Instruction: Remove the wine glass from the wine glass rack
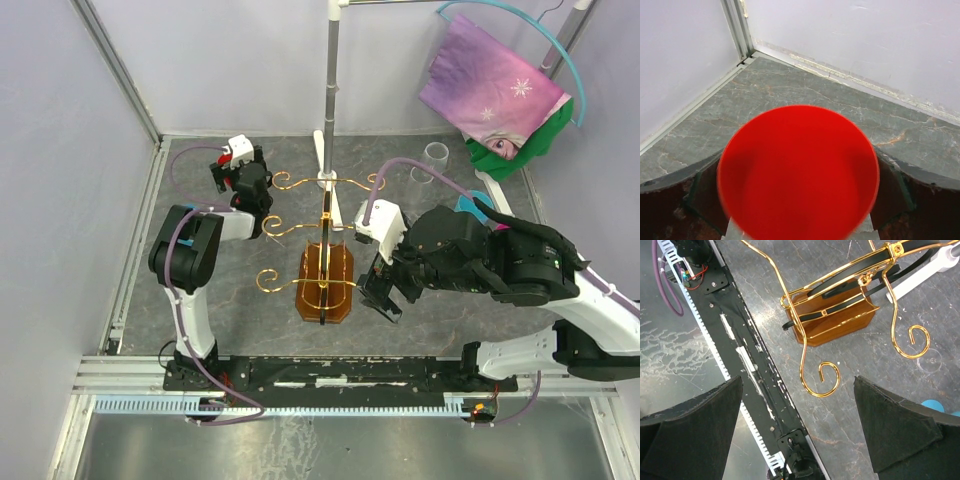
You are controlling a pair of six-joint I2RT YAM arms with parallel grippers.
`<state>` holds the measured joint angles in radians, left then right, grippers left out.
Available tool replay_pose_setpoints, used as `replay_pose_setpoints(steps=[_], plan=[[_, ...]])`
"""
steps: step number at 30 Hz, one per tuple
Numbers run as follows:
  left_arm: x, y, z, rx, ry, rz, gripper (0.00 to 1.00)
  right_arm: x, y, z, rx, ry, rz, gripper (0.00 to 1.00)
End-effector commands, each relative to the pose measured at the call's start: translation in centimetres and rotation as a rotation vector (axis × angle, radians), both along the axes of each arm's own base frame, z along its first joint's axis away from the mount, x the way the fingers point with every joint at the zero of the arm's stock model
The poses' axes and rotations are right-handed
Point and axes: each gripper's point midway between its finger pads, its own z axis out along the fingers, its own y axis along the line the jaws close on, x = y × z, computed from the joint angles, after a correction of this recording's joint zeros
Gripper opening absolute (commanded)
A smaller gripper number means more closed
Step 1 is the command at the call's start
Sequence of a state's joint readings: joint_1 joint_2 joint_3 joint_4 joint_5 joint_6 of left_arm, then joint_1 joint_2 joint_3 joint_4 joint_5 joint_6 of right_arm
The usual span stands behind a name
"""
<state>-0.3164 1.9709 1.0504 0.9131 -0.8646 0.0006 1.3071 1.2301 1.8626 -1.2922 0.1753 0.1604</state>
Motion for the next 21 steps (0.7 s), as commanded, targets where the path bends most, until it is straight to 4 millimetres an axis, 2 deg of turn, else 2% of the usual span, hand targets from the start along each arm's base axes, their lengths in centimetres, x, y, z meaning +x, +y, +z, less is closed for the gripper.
replay_pose_setpoints(steps=[1,9,21], plan=[[0.8,0.2,2.6,-0.01,-0.114,0.05,0.99,0.7,-0.1,1.5,0.052,-0.024,-0.034,1.0],[1.0,-0.1,2.8,-0.024,-0.13,0.04,0.99,1.5,-0.2,1.3,0.047,-0.02,-0.059,1.0],[0.0,-0.9,6.9,-0.09,-0.147,-0.03,0.99,2.6,0.3,2.1,0.118,-0.029,-0.091,1.0]])
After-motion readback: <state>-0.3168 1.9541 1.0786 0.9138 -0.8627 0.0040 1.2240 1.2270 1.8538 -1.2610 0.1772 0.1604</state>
